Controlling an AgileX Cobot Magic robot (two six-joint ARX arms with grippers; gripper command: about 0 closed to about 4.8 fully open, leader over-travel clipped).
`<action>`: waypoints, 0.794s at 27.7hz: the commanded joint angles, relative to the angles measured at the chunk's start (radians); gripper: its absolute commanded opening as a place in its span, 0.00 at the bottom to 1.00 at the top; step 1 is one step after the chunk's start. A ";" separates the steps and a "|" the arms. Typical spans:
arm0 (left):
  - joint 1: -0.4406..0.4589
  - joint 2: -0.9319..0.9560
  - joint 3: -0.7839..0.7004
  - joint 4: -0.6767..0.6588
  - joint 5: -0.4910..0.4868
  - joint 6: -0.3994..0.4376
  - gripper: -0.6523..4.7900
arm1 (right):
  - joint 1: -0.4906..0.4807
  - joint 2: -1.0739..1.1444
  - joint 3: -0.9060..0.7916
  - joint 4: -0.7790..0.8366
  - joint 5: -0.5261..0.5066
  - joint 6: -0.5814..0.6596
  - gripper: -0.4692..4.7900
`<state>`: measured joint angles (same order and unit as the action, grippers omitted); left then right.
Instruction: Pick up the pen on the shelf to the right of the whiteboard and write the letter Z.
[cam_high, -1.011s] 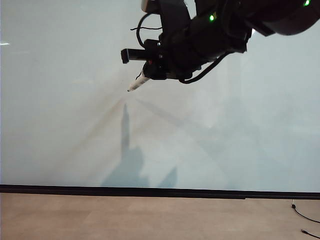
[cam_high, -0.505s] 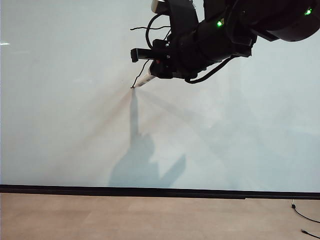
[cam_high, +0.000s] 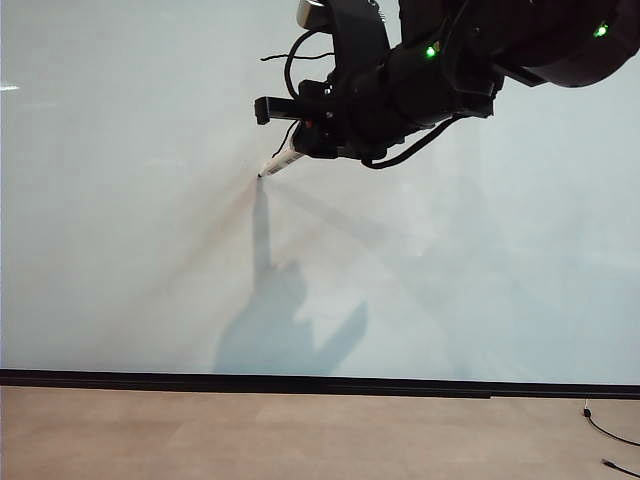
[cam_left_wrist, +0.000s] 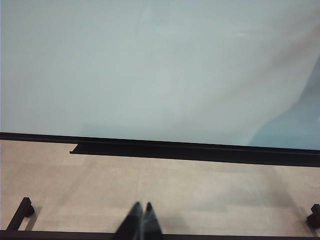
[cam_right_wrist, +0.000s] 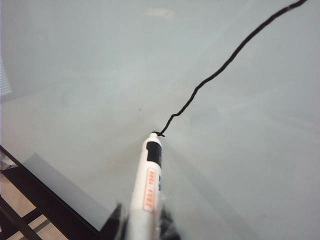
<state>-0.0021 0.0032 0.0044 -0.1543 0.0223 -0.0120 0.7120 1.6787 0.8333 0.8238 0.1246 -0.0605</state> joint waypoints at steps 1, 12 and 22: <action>0.000 0.000 0.002 0.005 0.000 0.004 0.11 | -0.003 -0.002 0.006 0.018 0.038 0.005 0.07; 0.000 0.000 0.002 0.005 0.000 0.004 0.11 | -0.013 -0.008 0.002 0.016 0.068 0.005 0.07; 0.000 0.000 0.002 0.005 0.000 0.004 0.11 | -0.042 -0.048 -0.032 0.012 0.080 0.005 0.07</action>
<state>-0.0021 0.0029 0.0044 -0.1543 0.0223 -0.0120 0.6842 1.6421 0.8017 0.8116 0.1520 -0.0566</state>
